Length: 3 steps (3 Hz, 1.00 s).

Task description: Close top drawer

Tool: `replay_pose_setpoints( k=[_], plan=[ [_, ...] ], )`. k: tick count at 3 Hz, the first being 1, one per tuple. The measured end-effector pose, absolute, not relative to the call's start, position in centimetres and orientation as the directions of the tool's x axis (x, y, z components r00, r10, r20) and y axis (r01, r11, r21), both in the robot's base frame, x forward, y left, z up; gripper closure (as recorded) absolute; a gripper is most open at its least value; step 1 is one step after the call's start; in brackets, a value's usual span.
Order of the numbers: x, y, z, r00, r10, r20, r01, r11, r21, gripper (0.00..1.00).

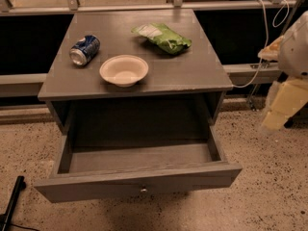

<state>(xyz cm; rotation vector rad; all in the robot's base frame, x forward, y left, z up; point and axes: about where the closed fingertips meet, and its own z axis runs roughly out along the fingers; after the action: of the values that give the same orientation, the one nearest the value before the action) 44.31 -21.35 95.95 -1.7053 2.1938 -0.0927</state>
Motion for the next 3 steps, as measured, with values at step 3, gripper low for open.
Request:
replay_pose_setpoints(
  k=[3],
  plan=[
    [43.3, -18.9, 85.4, -0.043, -0.848, -0.528, -0.923, 0.237, -0.304, 0.0]
  ],
)
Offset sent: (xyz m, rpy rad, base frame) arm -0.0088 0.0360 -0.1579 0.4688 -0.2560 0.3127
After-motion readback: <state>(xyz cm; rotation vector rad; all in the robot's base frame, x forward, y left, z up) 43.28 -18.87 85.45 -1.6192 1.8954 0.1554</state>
